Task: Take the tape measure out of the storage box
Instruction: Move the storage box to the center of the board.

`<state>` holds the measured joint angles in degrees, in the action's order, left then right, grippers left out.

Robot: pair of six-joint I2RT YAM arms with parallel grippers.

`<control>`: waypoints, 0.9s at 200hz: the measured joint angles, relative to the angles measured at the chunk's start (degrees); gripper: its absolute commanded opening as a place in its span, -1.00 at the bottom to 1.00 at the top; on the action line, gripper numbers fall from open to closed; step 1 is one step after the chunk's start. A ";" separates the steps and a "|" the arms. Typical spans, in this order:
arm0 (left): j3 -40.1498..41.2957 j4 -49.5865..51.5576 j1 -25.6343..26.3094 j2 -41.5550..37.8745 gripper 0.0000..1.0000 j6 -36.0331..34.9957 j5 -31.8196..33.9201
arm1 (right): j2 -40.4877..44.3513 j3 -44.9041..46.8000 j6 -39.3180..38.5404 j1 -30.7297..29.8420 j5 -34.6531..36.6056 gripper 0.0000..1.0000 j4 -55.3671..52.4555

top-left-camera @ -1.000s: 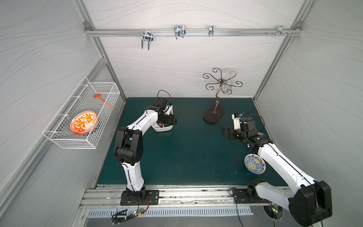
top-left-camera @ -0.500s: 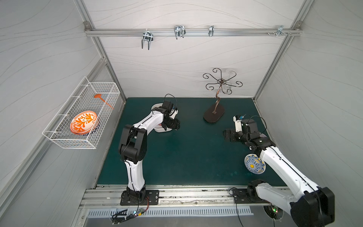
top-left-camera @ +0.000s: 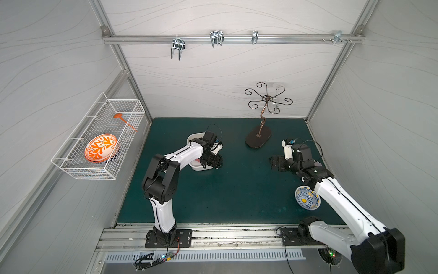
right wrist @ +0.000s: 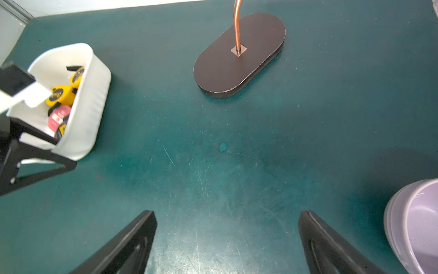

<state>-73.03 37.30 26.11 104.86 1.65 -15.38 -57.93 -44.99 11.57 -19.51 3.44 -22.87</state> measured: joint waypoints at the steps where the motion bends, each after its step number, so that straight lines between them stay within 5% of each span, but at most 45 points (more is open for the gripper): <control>1: 0.20 0.00 0.17 -0.20 0.26 0.11 0.00 | 0.07 0.04 0.09 0.00 -0.04 0.98 0.00; 115: 6.12 0.17 17.05 -4.57 0.20 8.02 -0.96 | 1.01 2.34 2.67 -1.97 -0.96 0.98 -0.31; 180: 3.45 1.57 16.39 -9.73 0.69 9.33 3.39 | -2.32 1.73 3.48 -5.01 -0.96 0.98 -0.33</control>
<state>-69.58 38.87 42.50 95.13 10.98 -11.99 -60.25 -43.27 15.05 -24.51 2.48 -23.20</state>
